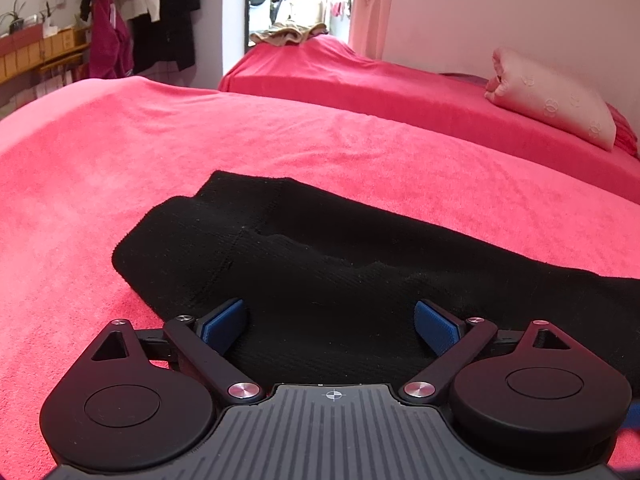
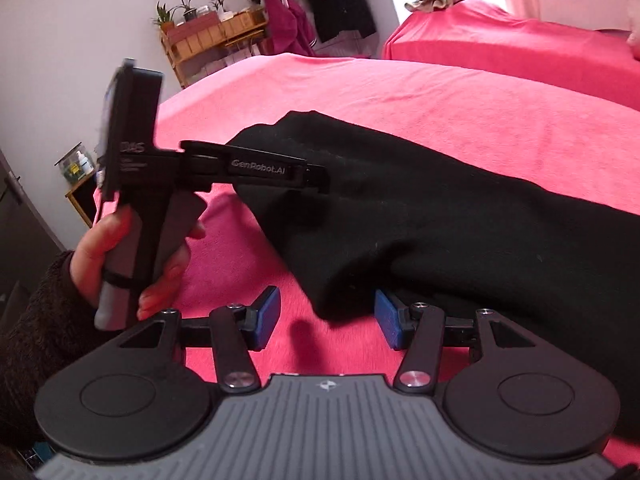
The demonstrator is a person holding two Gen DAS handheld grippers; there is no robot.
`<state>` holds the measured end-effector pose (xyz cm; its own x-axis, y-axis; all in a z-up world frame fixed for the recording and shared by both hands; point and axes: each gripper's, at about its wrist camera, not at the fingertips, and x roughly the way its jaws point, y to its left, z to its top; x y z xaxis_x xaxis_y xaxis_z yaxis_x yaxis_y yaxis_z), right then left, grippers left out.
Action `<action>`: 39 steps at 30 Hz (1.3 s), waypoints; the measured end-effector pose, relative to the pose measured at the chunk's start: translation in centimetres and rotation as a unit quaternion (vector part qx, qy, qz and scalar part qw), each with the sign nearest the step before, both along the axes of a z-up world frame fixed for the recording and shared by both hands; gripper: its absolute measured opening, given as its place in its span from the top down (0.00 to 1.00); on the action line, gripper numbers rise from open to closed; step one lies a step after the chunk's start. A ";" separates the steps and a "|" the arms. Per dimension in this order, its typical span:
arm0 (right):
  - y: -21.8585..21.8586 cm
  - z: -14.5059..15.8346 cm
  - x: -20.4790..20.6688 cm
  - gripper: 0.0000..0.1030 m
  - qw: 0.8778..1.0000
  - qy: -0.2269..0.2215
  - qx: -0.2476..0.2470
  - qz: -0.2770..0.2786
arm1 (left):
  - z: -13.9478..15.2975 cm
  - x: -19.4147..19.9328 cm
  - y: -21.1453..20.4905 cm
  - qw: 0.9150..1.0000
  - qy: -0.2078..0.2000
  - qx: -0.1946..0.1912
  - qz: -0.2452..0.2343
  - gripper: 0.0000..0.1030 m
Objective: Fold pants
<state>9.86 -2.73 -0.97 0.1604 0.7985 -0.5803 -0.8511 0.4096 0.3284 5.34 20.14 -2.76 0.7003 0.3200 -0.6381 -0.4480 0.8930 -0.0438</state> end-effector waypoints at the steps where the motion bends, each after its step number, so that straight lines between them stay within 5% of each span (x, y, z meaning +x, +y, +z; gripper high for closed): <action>1: 0.2 0.2 0.5 0.47 1.000 -0.004 0.010 -0.008 | 0.0 0.0 0.0 1.000 0.000 0.000 0.000 0.00; 3: 0.0 0.4 1.4 0.45 0.999 0.023 0.033 -0.026 | 0.0 0.0 0.0 1.000 0.001 0.001 0.000 0.00; 5: 0.5 -0.3 0.8 0.37 0.998 0.063 0.026 0.014 | 0.0 0.1 0.0 1.000 0.001 0.002 -0.001 0.00; 6: 0.8 -0.6 -0.2 0.31 0.998 0.049 0.007 0.040 | 0.0 0.1 0.0 1.000 0.001 0.001 -0.001 0.00; 8: 0.1 0.0 -2.2 0.31 0.997 -0.029 -0.021 0.069 | 0.0 0.0 0.0 1.000 -0.001 0.000 -0.001 0.00; 9: -0.5 0.4 -1.9 0.34 0.997 -0.030 -0.015 0.063 | 0.0 0.0 0.1 1.000 -0.001 -0.001 -0.001 0.00; 14: -2.5 0.3 3.0 0.39 0.996 0.042 0.029 -0.079 | -0.1 0.0 -0.1 1.000 0.001 0.003 -0.001 0.00; 17: -1.3 0.0 1.3 0.40 0.994 0.099 0.050 0.018 | -0.1 0.1 -0.1 1.000 0.002 0.004 -0.001 0.00; 19: -0.5 0.7 -1.3 0.26 0.997 0.033 0.029 0.068 | -0.1 0.1 -0.1 1.000 0.003 0.005 0.000 0.00; 21: -0.4 1.0 -1.6 0.29 0.998 -0.016 0.007 0.063 | -0.1 0.1 -0.2 1.000 0.002 0.005 0.000 0.00; 25: -1.1 0.1 2.7 0.38 0.994 0.077 0.032 -0.066 | -0.1 0.1 -0.2 1.000 0.003 0.005 0.000 0.00; 28: -0.5 0.1 0.4 0.35 0.994 0.102 0.030 0.031 | -0.1 0.1 -0.2 1.000 0.003 0.005 0.000 0.00; 31: -1.5 1.2 -2.8 0.28 0.997 0.009 0.007 0.074 | -0.1 0.1 -0.1 1.000 0.001 0.003 0.000 0.00; 34: -3.6 2.3 -2.8 0.32 0.998 -0.003 -0.015 0.057 | -0.1 0.1 -0.1 1.000 0.002 0.004 -0.001 0.00; 36: -5.6 3.7 -2.6 0.33 0.999 0.006 0.023 0.041 | -0.1 0.1 -0.1 1.000 0.003 0.005 -0.001 0.00; 39: -7.2 4.8 -1.3 0.19 0.996 -0.009 0.082 -0.037 | -0.1 0.1 -0.1 1.000 0.004 0.006 -0.001 0.00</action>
<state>8.60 -9.97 3.86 0.2312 0.8679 -0.4396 -0.8274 0.4131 0.3804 5.48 20.02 -2.84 0.6954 0.3265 -0.6402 -0.4466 0.8943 -0.0291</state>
